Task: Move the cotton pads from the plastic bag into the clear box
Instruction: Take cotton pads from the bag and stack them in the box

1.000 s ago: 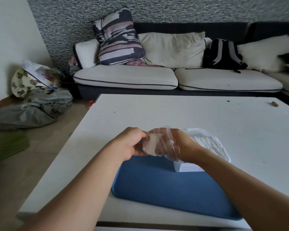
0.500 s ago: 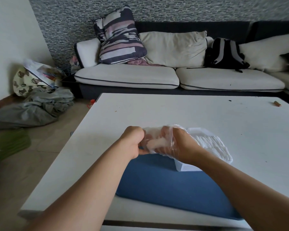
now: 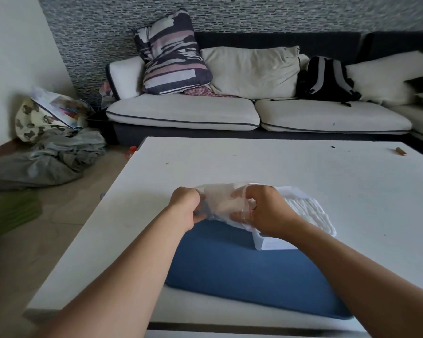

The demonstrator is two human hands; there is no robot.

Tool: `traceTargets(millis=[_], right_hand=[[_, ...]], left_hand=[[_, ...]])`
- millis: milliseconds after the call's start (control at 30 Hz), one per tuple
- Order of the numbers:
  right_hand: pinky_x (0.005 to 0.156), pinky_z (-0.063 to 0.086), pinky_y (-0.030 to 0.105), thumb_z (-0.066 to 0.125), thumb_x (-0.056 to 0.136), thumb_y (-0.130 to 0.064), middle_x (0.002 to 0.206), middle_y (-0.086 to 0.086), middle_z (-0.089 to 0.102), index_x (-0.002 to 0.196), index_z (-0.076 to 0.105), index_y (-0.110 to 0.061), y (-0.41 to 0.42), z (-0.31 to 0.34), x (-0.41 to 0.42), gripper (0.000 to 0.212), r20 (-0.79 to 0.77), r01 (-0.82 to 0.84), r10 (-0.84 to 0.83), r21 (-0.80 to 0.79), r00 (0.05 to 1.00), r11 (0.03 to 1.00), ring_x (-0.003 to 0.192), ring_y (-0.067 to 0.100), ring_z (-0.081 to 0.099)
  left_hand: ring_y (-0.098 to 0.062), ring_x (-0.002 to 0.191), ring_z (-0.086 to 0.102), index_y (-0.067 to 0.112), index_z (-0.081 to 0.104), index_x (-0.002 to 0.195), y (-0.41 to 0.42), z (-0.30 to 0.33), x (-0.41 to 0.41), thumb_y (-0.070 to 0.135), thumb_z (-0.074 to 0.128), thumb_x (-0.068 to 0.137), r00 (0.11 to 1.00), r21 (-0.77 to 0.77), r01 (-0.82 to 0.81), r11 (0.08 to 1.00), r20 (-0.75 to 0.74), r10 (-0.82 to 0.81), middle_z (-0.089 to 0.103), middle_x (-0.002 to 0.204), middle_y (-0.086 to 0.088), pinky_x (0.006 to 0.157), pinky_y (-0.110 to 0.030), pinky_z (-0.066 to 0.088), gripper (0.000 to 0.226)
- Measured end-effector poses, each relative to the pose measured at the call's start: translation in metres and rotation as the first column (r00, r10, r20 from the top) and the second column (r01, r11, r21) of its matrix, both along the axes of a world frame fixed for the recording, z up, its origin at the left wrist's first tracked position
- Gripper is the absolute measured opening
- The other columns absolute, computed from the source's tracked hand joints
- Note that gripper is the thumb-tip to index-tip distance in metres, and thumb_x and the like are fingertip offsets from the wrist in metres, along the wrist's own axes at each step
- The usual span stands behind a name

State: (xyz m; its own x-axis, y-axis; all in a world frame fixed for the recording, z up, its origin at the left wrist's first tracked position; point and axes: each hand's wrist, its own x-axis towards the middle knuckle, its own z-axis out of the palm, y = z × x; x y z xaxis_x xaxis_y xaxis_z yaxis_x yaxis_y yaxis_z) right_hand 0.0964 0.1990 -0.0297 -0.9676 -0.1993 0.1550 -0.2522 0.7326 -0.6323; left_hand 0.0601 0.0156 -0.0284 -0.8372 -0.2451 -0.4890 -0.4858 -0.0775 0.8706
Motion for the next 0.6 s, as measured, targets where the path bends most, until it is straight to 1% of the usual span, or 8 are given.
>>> traceTargets(millis=[67, 133, 200, 333, 433, 500, 567, 600], right_hand=[[0.042, 0.054, 0.033, 0.079, 0.081, -0.015, 0.082, 0.003, 0.072, 0.074, 0.069, -0.026, 0.007, 0.006, 0.002, 0.016, 0.073, 0.001, 0.002, -0.033, 0.997, 0.999, 0.052, 0.019, 0.054], [0.048, 0.06, 0.044, 0.075, 0.081, -0.001, 0.076, 0.003, 0.073, 0.088, 0.075, -0.018, 0.018, 0.012, 0.003, 0.018, 0.117, -0.017, 0.02, -0.029, 0.993, 0.999, 0.052, 0.02, 0.063], [0.057, 0.062, 0.042, 0.079, 0.08, -0.001, 0.081, 0.002, 0.074, 0.098, 0.077, -0.02, 0.034, 0.017, 0.002, 0.026, 0.071, 0.001, 0.0, -0.01, 0.997, 1.0, 0.062, 0.021, 0.071], [0.075, 0.061, 0.039, 0.083, 0.078, -0.003, 0.092, -0.002, 0.076, 0.097, 0.077, -0.024, 0.065, 0.027, 0.006, 0.029, -0.021, 0.067, -0.069, -0.095, 0.997, 0.993, 0.075, 0.022, 0.073], [0.091, 0.056, 0.029, 0.083, 0.073, 0.008, 0.113, -0.007, 0.072, 0.091, 0.075, -0.031, 0.053, 0.031, 0.013, 0.044, -0.072, -0.018, -0.007, -0.333, 0.997, 0.943, 0.101, 0.013, 0.07], [0.093, 0.055, 0.028, 0.081, 0.071, 0.013, 0.12, -0.004, 0.069, 0.09, 0.076, -0.031, 0.036, 0.029, 0.016, 0.048, -0.135, -0.101, 0.048, -0.42, 0.99, 0.902, 0.107, 0.009, 0.068], [0.086, 0.055, 0.024, 0.081, 0.071, 0.015, 0.117, -0.003, 0.07, 0.089, 0.076, -0.03, 0.021, 0.031, 0.02, 0.049, -0.193, -0.15, 0.065, -0.465, 0.979, 0.872, 0.106, 0.008, 0.068], [0.082, 0.055, 0.022, 0.081, 0.071, 0.015, 0.114, -0.004, 0.07, 0.091, 0.075, -0.03, 0.013, 0.032, 0.022, 0.049, -0.216, -0.163, 0.063, -0.487, 0.974, 0.858, 0.104, 0.008, 0.068]], left_hand=[[-0.032, 0.091, 0.061, 0.011, 0.055, 0.078, -0.004, -0.005, -0.003, -0.002, 0.036, 0.091, 1.0, -0.033, -0.024, 0.999, 0.002, 0.024, 0.066, 0.107, -0.015, 0.067, -0.041, 0.059, 0.027], [-0.032, 0.09, 0.06, 0.008, 0.058, 0.084, -0.01, -0.011, -0.006, -0.002, 0.038, 0.089, 1.0, -0.097, -0.012, 0.995, 0.0, 0.012, 0.068, 0.109, -0.015, 0.073, -0.042, 0.06, 0.023], [-0.032, 0.083, 0.058, 0.003, 0.062, 0.096, -0.016, -0.021, -0.009, 0.001, 0.04, 0.086, 0.999, -0.192, 0.034, 0.981, 0.022, -0.031, 0.069, 0.106, -0.016, 0.082, -0.044, 0.06, 0.024], [-0.028, 0.077, 0.054, 0.002, 0.06, 0.098, -0.02, -0.033, -0.009, 0.002, 0.043, 0.088, 0.972, -0.319, 0.224, 0.921, 0.143, -0.186, 0.063, 0.092, -0.016, 0.076, -0.037, 0.052, 0.02], [-0.031, 0.091, 0.061, 0.001, 0.059, 0.11, -0.019, -0.021, -0.005, 0.016, 0.052, 0.092, 0.925, -0.639, 0.378, 0.67, 0.231, -0.301, 0.067, 0.115, -0.017, 0.08, -0.035, 0.052, 0.025], [-0.035, 0.109, 0.06, 0.002, 0.053, 0.124, -0.013, 0.001, 0.003, 0.043, 0.051, 0.097, 0.954, -0.804, 0.228, 0.549, 0.071, -0.292, 0.063, 0.123, -0.017, 0.088, -0.04, 0.049, 0.049], [-0.029, 0.095, 0.063, 0.005, 0.058, 0.111, 0.002, 0.028, 0.019, 0.062, 0.044, 0.096, 0.9, -0.649, 0.086, 0.756, -0.275, -0.339, 0.067, 0.104, -0.012, 0.077, -0.038, 0.047, 0.061], [-0.024, 0.086, 0.063, 0.008, 0.059, 0.103, 0.012, 0.045, 0.031, 0.067, 0.045, 0.094, 0.858, -0.413, 0.153, 0.898, -0.395, -0.328, 0.065, 0.093, -0.006, 0.07, -0.036, 0.046, 0.061]])
